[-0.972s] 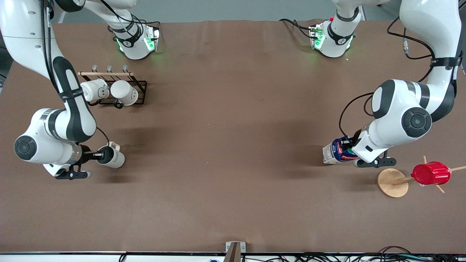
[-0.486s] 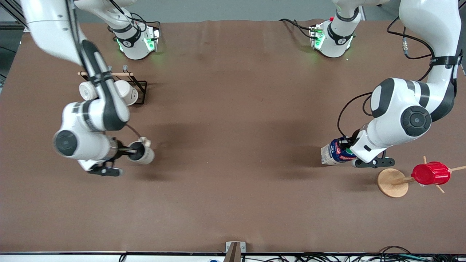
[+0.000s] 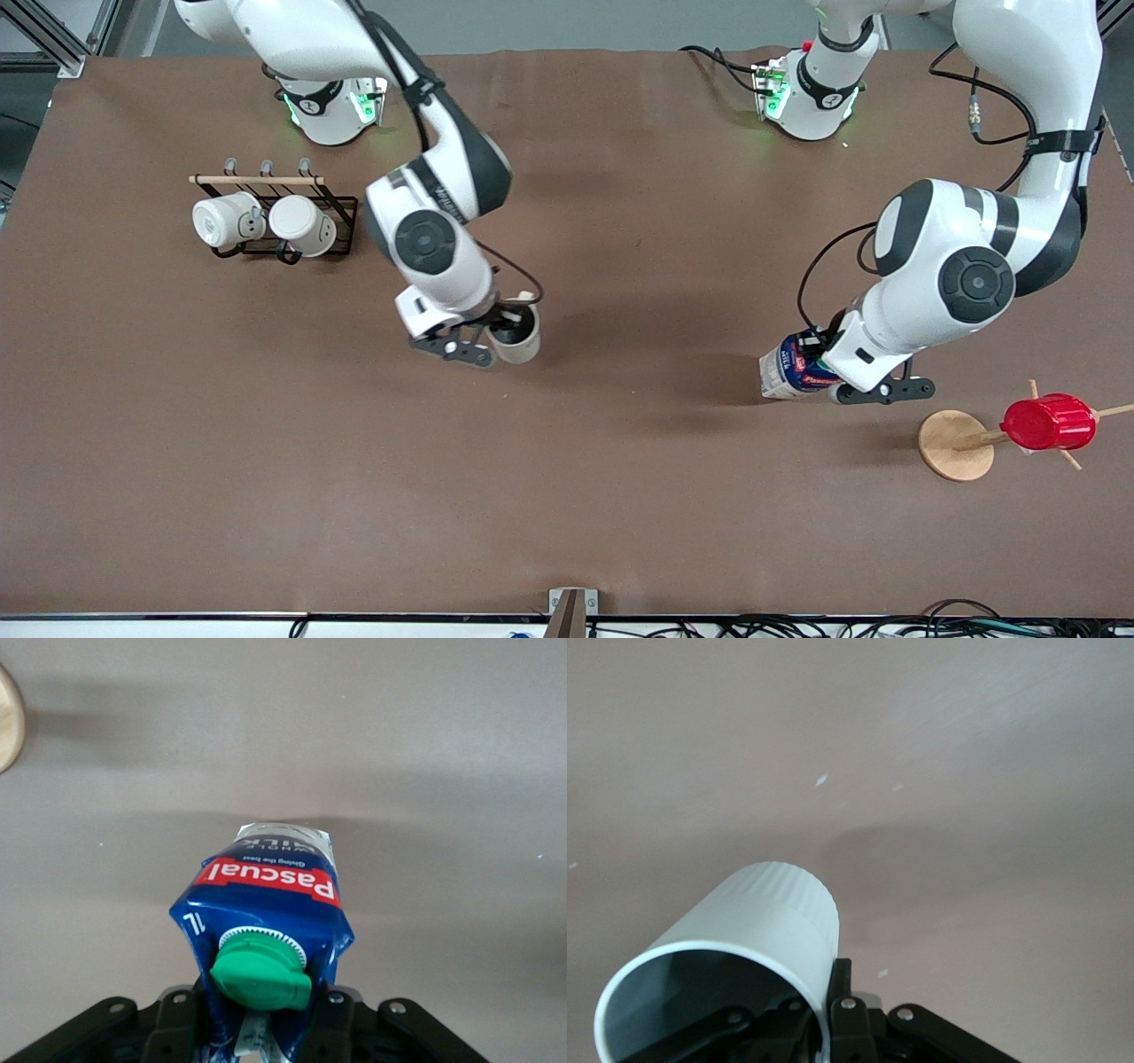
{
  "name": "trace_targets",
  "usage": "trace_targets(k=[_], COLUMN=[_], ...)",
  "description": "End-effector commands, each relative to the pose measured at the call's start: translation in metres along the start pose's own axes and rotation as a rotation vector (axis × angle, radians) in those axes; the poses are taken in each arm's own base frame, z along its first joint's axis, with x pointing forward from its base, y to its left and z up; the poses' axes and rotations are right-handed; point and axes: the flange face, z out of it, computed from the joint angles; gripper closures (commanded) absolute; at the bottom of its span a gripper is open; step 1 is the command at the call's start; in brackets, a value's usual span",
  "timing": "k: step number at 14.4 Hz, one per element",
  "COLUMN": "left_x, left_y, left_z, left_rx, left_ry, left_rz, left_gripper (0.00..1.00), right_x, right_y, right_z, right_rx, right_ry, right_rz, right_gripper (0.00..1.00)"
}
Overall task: Place cup and milk on table
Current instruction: 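Carry the mug and carton toward the table centre with both grippers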
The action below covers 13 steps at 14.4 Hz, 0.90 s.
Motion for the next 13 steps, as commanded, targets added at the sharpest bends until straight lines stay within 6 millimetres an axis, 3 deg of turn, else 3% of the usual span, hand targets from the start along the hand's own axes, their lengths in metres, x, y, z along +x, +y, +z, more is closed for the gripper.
trace_targets(k=[1,4,7,9,10,13], left_x=[-0.007,-0.015,-0.024,-0.031,-0.033,-0.044], left_y=[0.019,0.049,0.085,0.112,0.124,0.159], left_z=[-0.028,-0.036,-0.036,-0.033,-0.031,-0.020], left_rx=[0.002,-0.003,-0.010,-0.015,-0.018,-0.022], left_ry=[0.026,0.040,0.047,0.046,0.046,0.034], left_rz=[-0.026,-0.040,-0.056,-0.053,-0.061,-0.055], left_gripper=[0.83,0.83,0.83,0.83,0.83,0.83], right_x=[-0.001,-0.012,-0.007,-0.007,-0.006,-0.005], right_y=[-0.027,-0.044,-0.041,-0.040,-0.040,-0.039], right_z=[0.015,0.034,0.039,0.041,0.042,0.038], right_rx=[0.005,0.034,0.032,0.027,0.026,0.026], right_ry=[0.003,0.029,0.036,0.034,0.033,0.039], right_rz=[0.026,0.040,0.030,0.028,0.030,0.031], right_gripper=[0.94,0.93,0.90,0.83,0.74,0.03])
